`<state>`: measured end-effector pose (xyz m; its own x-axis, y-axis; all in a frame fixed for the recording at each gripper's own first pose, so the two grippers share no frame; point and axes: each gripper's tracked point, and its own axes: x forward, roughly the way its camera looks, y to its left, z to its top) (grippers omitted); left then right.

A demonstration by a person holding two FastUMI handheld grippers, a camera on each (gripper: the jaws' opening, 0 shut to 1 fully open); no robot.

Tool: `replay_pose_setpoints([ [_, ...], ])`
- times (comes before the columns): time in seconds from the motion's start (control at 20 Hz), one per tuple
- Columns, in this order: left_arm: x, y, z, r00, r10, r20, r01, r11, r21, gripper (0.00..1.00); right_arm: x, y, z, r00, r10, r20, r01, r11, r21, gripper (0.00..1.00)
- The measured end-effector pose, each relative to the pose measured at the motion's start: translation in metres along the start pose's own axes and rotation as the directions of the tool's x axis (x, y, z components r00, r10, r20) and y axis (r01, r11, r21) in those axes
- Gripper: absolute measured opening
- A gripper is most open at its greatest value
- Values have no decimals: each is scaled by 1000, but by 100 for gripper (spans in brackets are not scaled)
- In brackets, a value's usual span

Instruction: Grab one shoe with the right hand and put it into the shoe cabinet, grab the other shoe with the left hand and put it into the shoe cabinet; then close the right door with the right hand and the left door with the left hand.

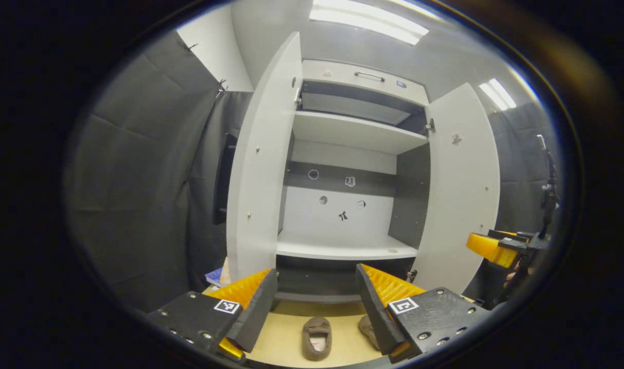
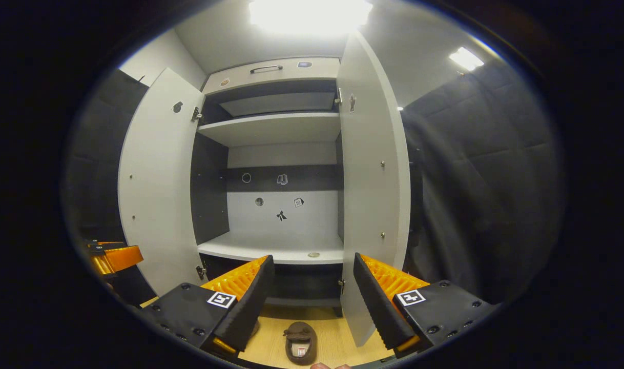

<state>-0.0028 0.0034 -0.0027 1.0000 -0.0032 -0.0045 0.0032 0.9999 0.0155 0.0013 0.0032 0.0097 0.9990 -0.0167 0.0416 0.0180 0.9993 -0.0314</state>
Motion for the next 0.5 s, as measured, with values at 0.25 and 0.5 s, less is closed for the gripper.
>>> replay_pose_setpoints([
  [0.25, 1, 1, -2, 1000, 3, -1, -3, 1000, -7, 92, 11, 9, 1, 1000, 16, -27, -17, 999, -38, 98],
  [0.5, -4, 9, -8, 1000, 6, -9, -7, 1000, -13, 92, 30, 25, -5, 994, 55, -92, -57, 998, -18, 98],
])
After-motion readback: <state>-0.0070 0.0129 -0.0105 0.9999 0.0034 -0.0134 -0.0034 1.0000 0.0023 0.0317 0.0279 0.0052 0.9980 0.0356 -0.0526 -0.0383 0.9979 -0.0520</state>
